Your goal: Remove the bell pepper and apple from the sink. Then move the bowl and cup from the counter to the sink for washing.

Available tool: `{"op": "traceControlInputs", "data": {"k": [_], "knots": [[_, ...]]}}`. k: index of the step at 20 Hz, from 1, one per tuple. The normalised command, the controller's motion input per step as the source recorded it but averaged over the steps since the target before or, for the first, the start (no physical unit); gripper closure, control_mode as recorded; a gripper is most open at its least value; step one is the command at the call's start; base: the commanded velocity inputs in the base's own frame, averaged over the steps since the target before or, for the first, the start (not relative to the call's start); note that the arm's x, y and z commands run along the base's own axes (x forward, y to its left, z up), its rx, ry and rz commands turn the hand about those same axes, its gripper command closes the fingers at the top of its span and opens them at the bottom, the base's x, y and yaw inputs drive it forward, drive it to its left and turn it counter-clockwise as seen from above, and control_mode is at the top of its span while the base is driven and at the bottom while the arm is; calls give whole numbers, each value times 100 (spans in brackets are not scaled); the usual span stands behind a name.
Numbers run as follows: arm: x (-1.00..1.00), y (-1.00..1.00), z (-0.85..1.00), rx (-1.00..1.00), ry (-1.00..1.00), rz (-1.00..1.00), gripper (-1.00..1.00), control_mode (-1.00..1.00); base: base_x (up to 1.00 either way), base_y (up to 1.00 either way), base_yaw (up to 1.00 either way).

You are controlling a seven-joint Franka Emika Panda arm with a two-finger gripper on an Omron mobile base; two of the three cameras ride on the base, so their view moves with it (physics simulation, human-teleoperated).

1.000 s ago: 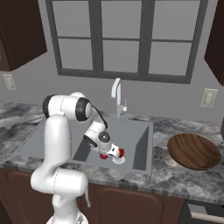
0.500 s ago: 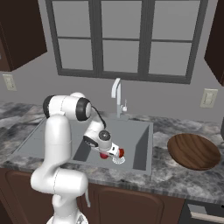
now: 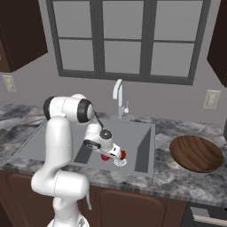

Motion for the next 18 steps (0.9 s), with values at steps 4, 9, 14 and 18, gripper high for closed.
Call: {"op": "traceControlInputs", "data": {"k": [4, 9, 14, 18], "knots": [[-27, 0, 0, 6, 0, 0, 100, -100, 0, 0, 0], [-22, 0, 4, 8, 0, 0, 100, -100, 0, 0, 0], [-17, 0, 12, 7, 0, 0, 100, -100, 0, 0, 0], [-11, 0, 21, 7, 0, 0, 100, -100, 0, 0, 0]]}}
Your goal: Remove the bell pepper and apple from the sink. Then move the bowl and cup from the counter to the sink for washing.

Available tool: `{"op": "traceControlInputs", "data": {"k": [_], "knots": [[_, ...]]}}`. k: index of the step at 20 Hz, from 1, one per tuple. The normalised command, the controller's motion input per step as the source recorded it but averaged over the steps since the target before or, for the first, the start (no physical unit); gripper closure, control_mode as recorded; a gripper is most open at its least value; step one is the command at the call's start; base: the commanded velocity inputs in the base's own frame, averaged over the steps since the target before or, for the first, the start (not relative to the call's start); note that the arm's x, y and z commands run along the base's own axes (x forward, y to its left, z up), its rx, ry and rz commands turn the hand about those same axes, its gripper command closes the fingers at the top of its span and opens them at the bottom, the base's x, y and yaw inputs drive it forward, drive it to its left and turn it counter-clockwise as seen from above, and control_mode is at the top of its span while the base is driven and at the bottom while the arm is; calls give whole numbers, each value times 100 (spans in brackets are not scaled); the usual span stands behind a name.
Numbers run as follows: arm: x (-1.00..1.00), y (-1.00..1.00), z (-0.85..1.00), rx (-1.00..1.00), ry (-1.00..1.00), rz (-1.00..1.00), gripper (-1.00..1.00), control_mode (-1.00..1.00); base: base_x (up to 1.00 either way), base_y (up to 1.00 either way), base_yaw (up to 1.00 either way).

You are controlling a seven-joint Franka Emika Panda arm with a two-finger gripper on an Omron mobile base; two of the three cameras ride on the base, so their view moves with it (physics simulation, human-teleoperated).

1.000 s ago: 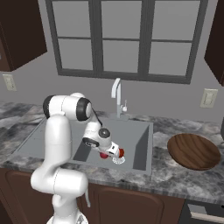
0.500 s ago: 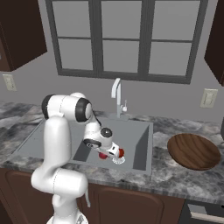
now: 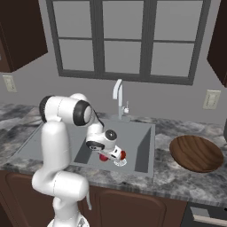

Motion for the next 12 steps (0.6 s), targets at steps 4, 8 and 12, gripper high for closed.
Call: {"op": "traceControlInputs", "data": {"k": [4, 8, 12], "knots": [[-24, 0, 20, 10, 0, 0, 100, -100, 0, 0, 0], [-22, 0, 25, 9, -10, 0, 100, -100, 0, 0, 0], [-12, 0, 29, 5, -6, 0, 100, -100, 0, 0, 0]]}}
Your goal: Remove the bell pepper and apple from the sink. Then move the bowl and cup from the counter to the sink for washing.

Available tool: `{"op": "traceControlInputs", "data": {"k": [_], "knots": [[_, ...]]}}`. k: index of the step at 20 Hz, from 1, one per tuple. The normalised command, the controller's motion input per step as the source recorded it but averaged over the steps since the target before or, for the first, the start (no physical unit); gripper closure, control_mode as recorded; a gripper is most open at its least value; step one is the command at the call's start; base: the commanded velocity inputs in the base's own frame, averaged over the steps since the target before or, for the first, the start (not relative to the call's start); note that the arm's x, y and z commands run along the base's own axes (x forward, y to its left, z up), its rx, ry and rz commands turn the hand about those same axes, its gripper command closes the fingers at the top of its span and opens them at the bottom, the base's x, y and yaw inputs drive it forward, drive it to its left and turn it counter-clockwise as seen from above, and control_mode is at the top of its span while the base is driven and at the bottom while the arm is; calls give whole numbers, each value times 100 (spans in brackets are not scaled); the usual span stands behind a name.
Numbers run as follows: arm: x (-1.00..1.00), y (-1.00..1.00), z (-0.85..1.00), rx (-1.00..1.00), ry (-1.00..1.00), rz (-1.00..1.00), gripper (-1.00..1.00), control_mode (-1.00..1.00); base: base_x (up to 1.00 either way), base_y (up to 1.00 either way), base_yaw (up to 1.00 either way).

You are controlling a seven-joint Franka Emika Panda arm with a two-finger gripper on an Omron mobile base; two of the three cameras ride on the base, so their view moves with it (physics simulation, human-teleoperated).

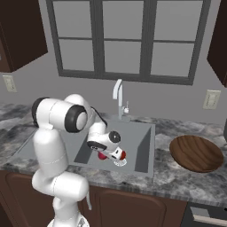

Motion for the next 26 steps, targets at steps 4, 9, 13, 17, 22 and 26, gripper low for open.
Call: {"op": "traceControlInputs", "data": {"k": [4, 9, 13, 17, 22, 26], "knots": [[-12, 0, 33, 3, 0, 0, 100, -100, 0, 0, 0], [-20, 0, 27, 1, 0, 0, 100, -100, 0, 0, 0], [-9, 0, 36, 0, 0, 0, 100, -100, 0, 0, 0], [-6, 0, 38, 0, 0, 0, 100, -100, 0, 0, 0], [-9, 0, 36, 0, 0, 0, 100, -100, 0, 0, 0], [-14, -1, 33, 0, 0, 1, 100, -100, 0, 0, 0]]}}
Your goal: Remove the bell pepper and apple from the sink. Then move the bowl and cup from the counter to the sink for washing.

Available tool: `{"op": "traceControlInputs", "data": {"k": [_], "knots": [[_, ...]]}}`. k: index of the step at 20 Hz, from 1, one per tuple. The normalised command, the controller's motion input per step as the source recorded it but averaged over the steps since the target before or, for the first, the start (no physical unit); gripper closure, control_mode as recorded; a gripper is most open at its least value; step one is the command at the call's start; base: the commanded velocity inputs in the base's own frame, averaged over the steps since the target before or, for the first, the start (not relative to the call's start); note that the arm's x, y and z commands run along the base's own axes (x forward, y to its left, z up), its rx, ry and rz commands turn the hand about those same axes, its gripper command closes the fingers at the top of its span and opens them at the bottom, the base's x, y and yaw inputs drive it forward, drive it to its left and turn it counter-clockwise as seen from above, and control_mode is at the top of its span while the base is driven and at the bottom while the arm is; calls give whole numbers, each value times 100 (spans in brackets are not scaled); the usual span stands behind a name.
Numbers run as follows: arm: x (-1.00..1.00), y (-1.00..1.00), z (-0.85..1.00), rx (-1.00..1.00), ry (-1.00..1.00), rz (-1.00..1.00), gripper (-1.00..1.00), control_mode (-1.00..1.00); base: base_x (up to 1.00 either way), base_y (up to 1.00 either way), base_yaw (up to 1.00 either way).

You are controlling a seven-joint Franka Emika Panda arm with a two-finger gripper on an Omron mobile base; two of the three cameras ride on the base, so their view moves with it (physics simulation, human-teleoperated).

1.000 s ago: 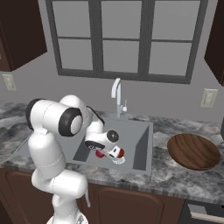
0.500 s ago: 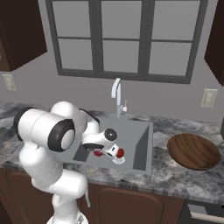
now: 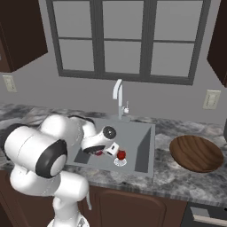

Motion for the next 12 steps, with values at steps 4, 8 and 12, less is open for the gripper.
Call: {"op": "traceControlInputs", "data": {"k": [4, 8, 12], "knots": [[-18, -3, 35, 0, 0, 2, 100, -100, 0, 0, 0], [-16, -5, 38, 0, 0, 2, 100, -100, 0, 0, 0], [-14, -6, 39, 0, 0, 3, 100, -100, 0, 0, 0]]}}
